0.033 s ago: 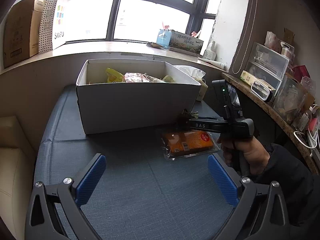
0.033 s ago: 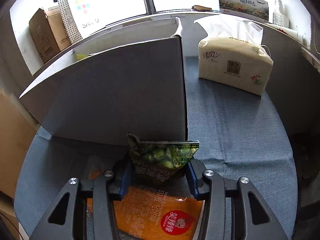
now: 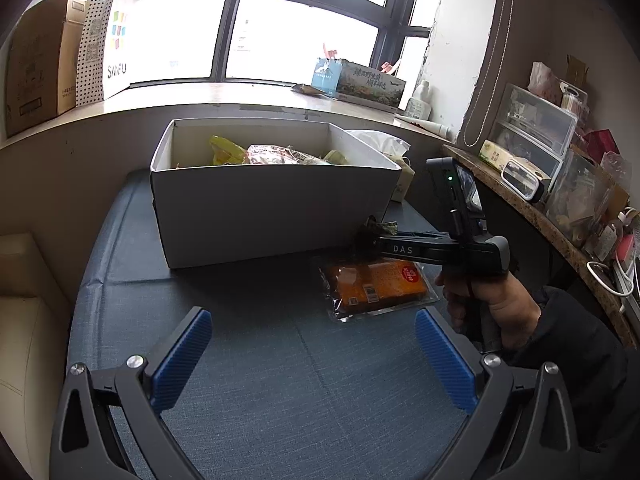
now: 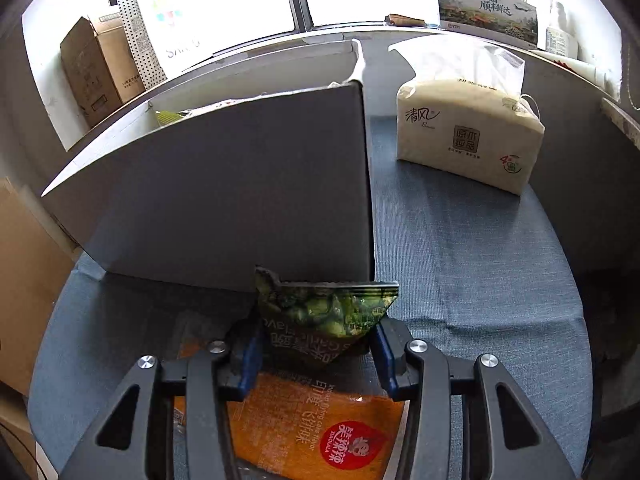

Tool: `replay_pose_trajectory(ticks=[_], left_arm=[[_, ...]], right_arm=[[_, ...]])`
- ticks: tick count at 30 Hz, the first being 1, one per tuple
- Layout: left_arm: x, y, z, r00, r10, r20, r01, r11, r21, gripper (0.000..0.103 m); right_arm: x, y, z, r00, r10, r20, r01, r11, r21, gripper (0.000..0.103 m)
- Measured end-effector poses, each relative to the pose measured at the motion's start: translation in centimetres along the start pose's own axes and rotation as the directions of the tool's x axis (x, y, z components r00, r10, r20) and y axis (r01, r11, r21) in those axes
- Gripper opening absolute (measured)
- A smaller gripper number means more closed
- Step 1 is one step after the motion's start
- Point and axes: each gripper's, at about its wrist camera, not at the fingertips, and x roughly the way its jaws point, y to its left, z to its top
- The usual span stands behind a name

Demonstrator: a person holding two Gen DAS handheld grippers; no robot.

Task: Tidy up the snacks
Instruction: 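Grasp the green seaweed pack with the right tool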

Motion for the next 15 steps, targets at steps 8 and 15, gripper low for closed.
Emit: replay_pose_trajectory(ticks=[8, 15], left_arm=[[3.2, -1.9, 1.0, 0.993, -0.094, -0.07, 0.108, 0.966, 0.234, 0.103], [7.9, -4.8, 3.0, 0.975, -0.137, -0.177, 0.2, 0.891, 0.409, 0.103]], right_arm=[[-6.8, -1.9, -0.9, 0.99, 0.077, 0.121, -0.082, 0.996, 0.037, 0.05], [-13.9, -3.4, -2.3, 0.965, 0.087, 0.249, -0.095, 0.995, 0.02, 0.05]])
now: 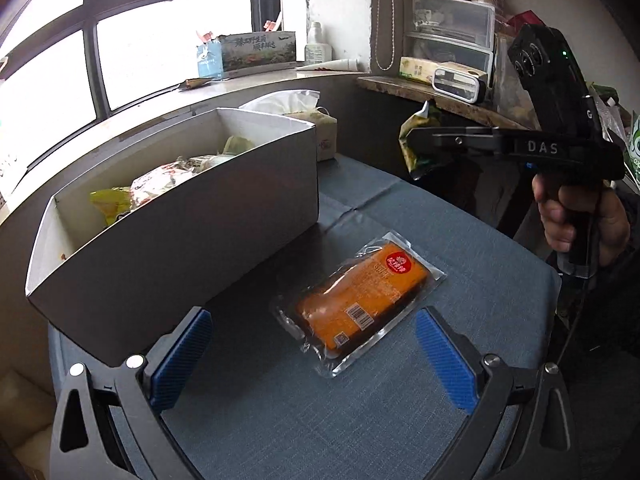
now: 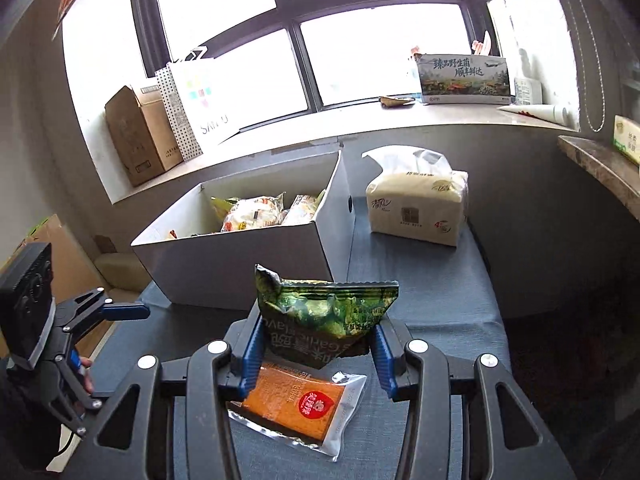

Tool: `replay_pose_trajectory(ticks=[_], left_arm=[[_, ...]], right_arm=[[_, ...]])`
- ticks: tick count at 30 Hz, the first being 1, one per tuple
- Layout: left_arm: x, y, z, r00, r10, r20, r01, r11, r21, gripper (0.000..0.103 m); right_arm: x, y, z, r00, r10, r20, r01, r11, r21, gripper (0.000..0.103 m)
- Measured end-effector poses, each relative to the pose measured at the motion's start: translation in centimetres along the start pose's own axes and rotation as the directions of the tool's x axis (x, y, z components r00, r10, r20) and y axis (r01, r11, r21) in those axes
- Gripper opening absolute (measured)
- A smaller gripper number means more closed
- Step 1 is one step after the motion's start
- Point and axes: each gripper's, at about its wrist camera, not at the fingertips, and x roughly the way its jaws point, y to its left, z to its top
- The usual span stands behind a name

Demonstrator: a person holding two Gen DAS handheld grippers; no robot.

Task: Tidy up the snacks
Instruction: 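Grasp the green seaweed pack with the right tool, then grasp the orange cake pack with the left tool while the right tool holds the seaweed pack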

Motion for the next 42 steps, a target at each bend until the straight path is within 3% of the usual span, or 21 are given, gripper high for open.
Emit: replay_pose_trajectory(ticks=[2, 4, 7, 9, 13, 16, 18, 21, 23, 27, 29, 30, 32, 35, 37, 40, 42], left_arm=[[1.2, -0.4, 0.9, 0.997, -0.064, -0.03, 0.065, 0.997, 0.038, 0.103], [2.6, -1.6, 1.5, 0.993, -0.096, -0.069, 0.105, 0.985, 0.134, 0.103], [5.5, -2.8, 2.3, 0.983, -0.106, -0.151, 0.143, 0.955, 0.261, 0.103], [7.2, -3.3, 2.6, 0.965, -0.157, -0.211, 0.218, 0.926, 0.307, 0.103], [9.6, -4.0, 3.0, 0.921, -0.248, -0.299, 0.347, 0.872, 0.344, 0.103], [11.4, -4.8, 2.9, 0.907, -0.24, -0.345, 0.369, 0.847, 0.383, 0.103], [12.7, -5.0, 3.0, 0.904, -0.221, -0.367, 0.367, 0.842, 0.395, 0.103], [13.4, -4.2, 3.6, 0.888, -0.258, -0.38, 0.397, 0.846, 0.355, 0.103], [13.2, -4.0, 3.7, 0.89, -0.266, -0.371, 0.402, 0.842, 0.36, 0.103], [12.5, -4.1, 4.0, 0.9, -0.248, -0.359, 0.373, 0.863, 0.34, 0.1], [11.1, -3.7, 3.9, 0.91, -0.259, -0.324, 0.369, 0.863, 0.346, 0.073], [10.2, -3.6, 3.7, 0.916, -0.254, -0.312, 0.352, 0.882, 0.314, 0.064], [9.0, -3.2, 2.7, 0.938, -0.225, -0.264, 0.297, 0.913, 0.278, 0.062], [6.8, -2.3, 1.4, 0.969, -0.159, -0.187, 0.193, 0.965, 0.178, 0.062], [4.4, -1.3, 0.8, 0.982, -0.147, -0.118, 0.158, 0.983, 0.09, 0.062], [1.1, 0.6, -0.2, 0.992, -0.122, -0.016, 0.12, 0.989, -0.087, 0.062], [-1.0, 1.9, -0.7, 0.995, -0.094, 0.039, 0.1, 0.977, -0.186, 0.061]], right_arm=[[-1.9, -0.8, 0.2, 1.0, 0.012, 0.021, -0.013, 0.999, 0.038, 0.05], [-3.5, -1.4, -0.2, 0.999, 0.003, 0.034, -0.004, 0.999, 0.047, 0.05], [-5.4, -2.2, -1.5, 0.999, 0.003, 0.035, -0.006, 0.997, 0.073, 0.05], [-6.4, -2.7, -2.4, 0.999, -0.003, 0.035, 0.0, 0.996, 0.09, 0.05], [-7.5, -3.6, -4.2, 1.0, -0.017, 0.016, 0.015, 0.993, 0.119, 0.05], [-7.9, -4.0, -5.2, 1.0, -0.023, 0.003, 0.022, 0.991, 0.133, 0.05], [-8.0, -4.2, -5.5, 1.0, -0.023, -0.004, 0.023, 0.99, 0.138, 0.05], [-7.9, -4.1, -5.8, 1.0, -0.016, -0.014, 0.018, 0.991, 0.129, 0.05], [-7.6, -3.9, -6.0, 1.0, -0.012, -0.02, 0.014, 0.992, 0.123, 0.05], [-7.0, -3.4, -6.3, 0.999, -0.008, -0.036, 0.012, 0.993, 0.121, 0.05], [-7.0, -3.1, -6.4, 0.999, 0.002, -0.038, 0.002, 0.993, 0.117, 0.05], [-6.9, -2.9, -6.5, 0.999, 0.003, -0.038, 0.001, 0.994, 0.113, 0.05], [-6.8, -2.8, -6.6, 0.999, 0.0, -0.045, 0.005, 0.994, 0.107, 0.05], [-6.7, -2.6, -6.6, 0.999, 0.004, -0.049, 0.002, 0.994, 0.113, 0.05], [-6.5, -2.2, -6.4, 0.999, 0.006, -0.052, 0.0, 0.994, 0.107, 0.05], [-5.9, -1.0, -5.9, 0.998, 0.024, -0.054, -0.02, 0.997, 0.079, 0.05], [-5.2, -0.1, -5.4, 0.998, 0.036, -0.056, -0.032, 0.998, 0.06, 0.05]])
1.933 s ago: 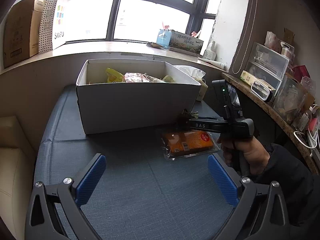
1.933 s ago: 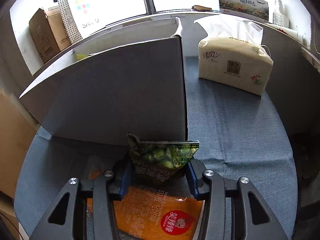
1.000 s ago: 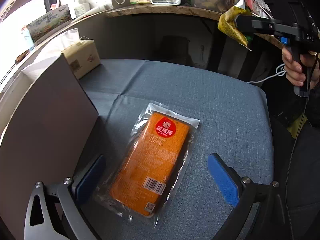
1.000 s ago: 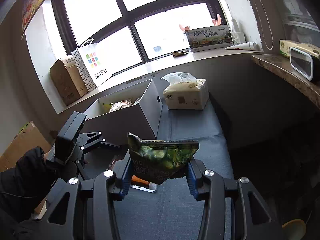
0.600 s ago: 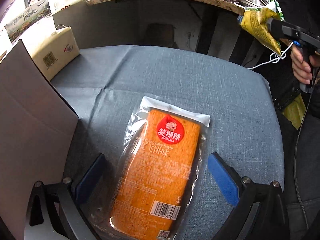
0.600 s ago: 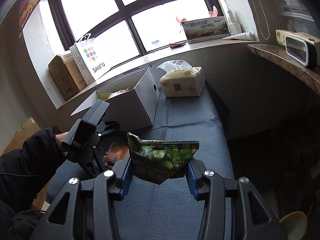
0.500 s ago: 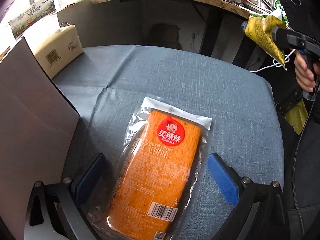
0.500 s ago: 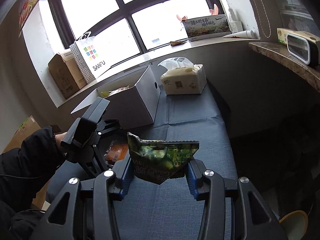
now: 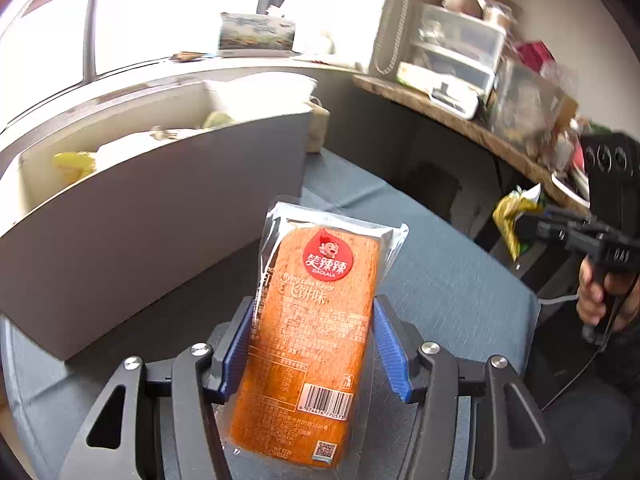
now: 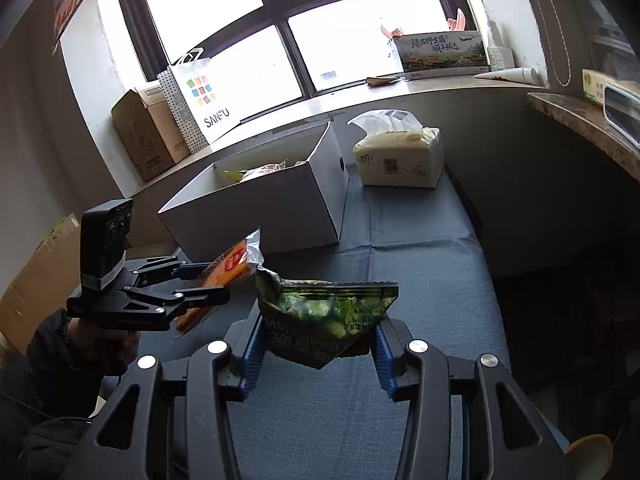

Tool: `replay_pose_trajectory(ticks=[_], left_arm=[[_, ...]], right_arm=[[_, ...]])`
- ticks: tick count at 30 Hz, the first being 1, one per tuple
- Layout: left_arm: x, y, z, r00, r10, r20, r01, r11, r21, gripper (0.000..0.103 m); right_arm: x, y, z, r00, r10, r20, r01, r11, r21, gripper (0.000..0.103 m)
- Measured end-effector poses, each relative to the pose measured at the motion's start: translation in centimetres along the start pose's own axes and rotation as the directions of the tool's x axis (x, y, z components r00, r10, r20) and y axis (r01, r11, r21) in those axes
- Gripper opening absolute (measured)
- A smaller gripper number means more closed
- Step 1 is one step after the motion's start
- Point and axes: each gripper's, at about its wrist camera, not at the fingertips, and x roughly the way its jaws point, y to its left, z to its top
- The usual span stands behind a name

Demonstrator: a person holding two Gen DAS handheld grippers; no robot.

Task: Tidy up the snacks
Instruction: 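Grasp the orange cake pack with the left tool while the right tool holds the seaweed pack, then lower both packs into the white box and open both tools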

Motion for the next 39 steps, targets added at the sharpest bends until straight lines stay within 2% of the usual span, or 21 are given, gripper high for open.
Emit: replay_pose_trajectory(ticks=[2, 4, 6, 12, 14, 17, 21, 24, 28, 33, 35, 36, 37, 39], left_arm=[[-2.0, 1.3, -0.1, 0.997, 0.048, 0.056, -0.042, 0.995, -0.094, 0.062], [-3.9, 2.0, -0.2, 0.991, 0.088, 0.106, -0.073, 0.988, -0.135, 0.062], [-5.1, 2.5, -0.2, 0.983, 0.099, 0.155, -0.073, 0.983, -0.169, 0.062], [-8.7, 3.6, 2.8, 0.942, 0.155, 0.298, -0.095, 0.974, -0.208, 0.062], [-9.2, 4.2, 4.1, 0.929, 0.186, 0.32, -0.12, 0.969, -0.216, 0.062], [-9.9, 5.6, 5.9, 0.916, 0.204, 0.345, -0.121, 0.961, -0.248, 0.062], [-9.7, 7.8, 9.2, 0.902, 0.245, 0.355, -0.15, 0.95, -0.274, 0.062], [-8.5, 9.9, 11.6, 0.896, 0.292, 0.334, -0.195, 0.935, -0.295, 0.062], [-6.0, 13.6, 13.6, 0.912, 0.314, 0.264, -0.206, 0.907, -0.366, 0.062], [-4.0, 15.8, 14.8, 0.908, 0.367, 0.199, -0.279, 0.888, -0.366, 0.062], [-3.8, 16.6, 14.9, 0.902, 0.388, 0.188, -0.295, 0.874, -0.386, 0.067], [-3.7, 17.0, 14.9, 0.903, 0.392, 0.175, -0.301, 0.869, -0.394, 0.082], [-3.5, 17.4, 15.0, 0.905, 0.396, 0.156, -0.307, 0.861, -0.406, 0.103], [-3.6, 17.9, 14.7, 0.908, 0.392, 0.147, -0.302, 0.857, -0.418, 0.103]], right_arm=[[0.8, 1.1, 0.6, 1.0, 0.022, -0.005, -0.022, 1.0, -0.021, 0.05], [1.4, 2.2, 1.3, 0.999, 0.039, -0.007, -0.039, 0.998, -0.048, 0.05], [2.0, 3.3, 2.4, 0.999, 0.052, 0.002, -0.052, 0.996, -0.077, 0.05], [3.9, 6.1, 6.7, 0.996, 0.088, 0.024, -0.084, 0.986, -0.145, 0.05], [4.7, 7.1, 8.4, 0.995, 0.097, 0.038, -0.089, 0.982, -0.165, 0.05], [6.3, 8.4, 10.9, 0.992, 0.113, 0.064, -0.101, 0.979, -0.176, 0.05], [9.4, 9.4, 14.5, 0.992, 0.109, 0.065, -0.096, 0.981, -0.169, 0.05], [12.1, 9.5, 17.1, 0.995, 0.083, 0.058, -0.073, 0.985, -0.156, 0.05], [15.9, 9.1, 20.1, 0.999, 0.044, 0.021, -0.041, 0.993, -0.114, 0.05], [19.2, 9.0, 22.3, 1.0, -0.005, -0.016, 0.003, 0.991, -0.132, 0.05], [20.2, 8.7, 22.9, 0.999, -0.012, -0.032, 0.008, 0.993, -0.121, 0.051], [20.7, 8.6, 23.1, 0.999, -0.007, -0.046, 0.002, 0.993, -0.119, 0.054], [21.2, 8.6, 23.2, 0.998, -0.018, -0.062, 0.011, 0.993, -0.118, 0.074], [21.4, 8.3, 23.1, 0.996, -0.065, -0.064, 0.058, 0.992, -0.111, 0.102]])
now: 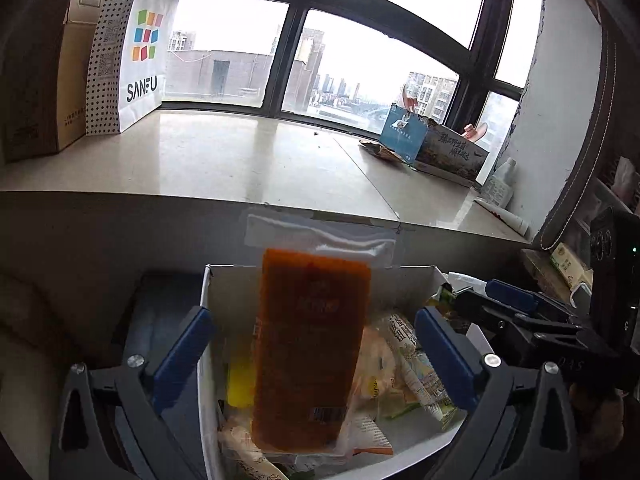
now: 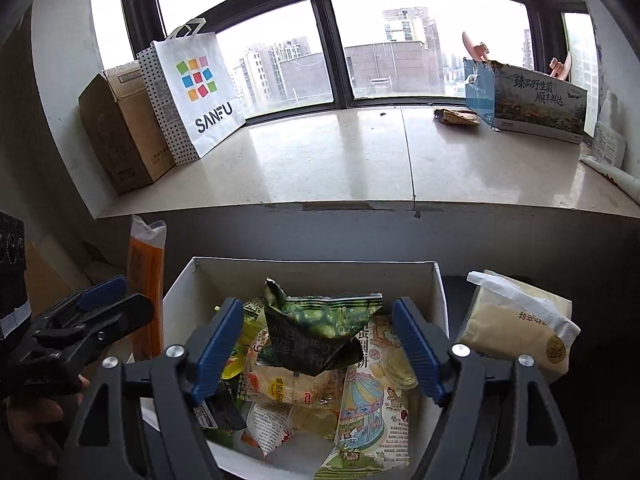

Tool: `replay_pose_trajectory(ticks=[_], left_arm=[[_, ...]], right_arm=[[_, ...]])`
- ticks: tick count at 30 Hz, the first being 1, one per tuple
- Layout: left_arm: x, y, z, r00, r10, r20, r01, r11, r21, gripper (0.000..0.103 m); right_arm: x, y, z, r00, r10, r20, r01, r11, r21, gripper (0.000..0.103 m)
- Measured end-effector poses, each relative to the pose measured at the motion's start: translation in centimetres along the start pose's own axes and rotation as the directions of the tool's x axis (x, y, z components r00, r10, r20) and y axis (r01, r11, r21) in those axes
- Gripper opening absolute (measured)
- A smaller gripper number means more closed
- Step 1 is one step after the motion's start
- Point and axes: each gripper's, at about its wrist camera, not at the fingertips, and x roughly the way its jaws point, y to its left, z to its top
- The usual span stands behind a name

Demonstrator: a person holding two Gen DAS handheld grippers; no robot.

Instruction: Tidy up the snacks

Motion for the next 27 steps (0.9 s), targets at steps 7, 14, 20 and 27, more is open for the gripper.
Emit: replay_pose_trajectory(ticks=[7, 14, 20, 27], left_arm=[[-2.6, -1.8, -1.0, 0.999, 0.014, 0.053, -0.019, 0.996, 0.083, 0.103], [-8.1, -5.4, -2.9, 0.976, 0.061, 0.211, -0.101, 0.977, 0.187, 0.103], [-12.3, -6.5, -3.8, 0.975, 0.051, 0.217, -0.085, 0.985, 0.149, 0.103], [-16.8, -8.8, -7.2, 0.968, 0.067, 0.241, -0.125, 0.964, 0.236, 0.103]], right_arm=[[-1.1, -0.8, -1.2, 0.998, -0.065, 0.027, 0.064, 0.998, 0.018, 0.103], [-5.4, 0.8, -2.5, 0.985, -0.107, 0.135, 0.118, 0.99, -0.073, 0.103], [-10.3, 2.1, -3.0, 0.968, -0.101, 0.231, 0.13, 0.985, -0.116, 0.103], [-14.7, 0.9, -5.8, 0.976, 0.037, 0.216, -0.039, 0.999, 0.007, 0.103]])
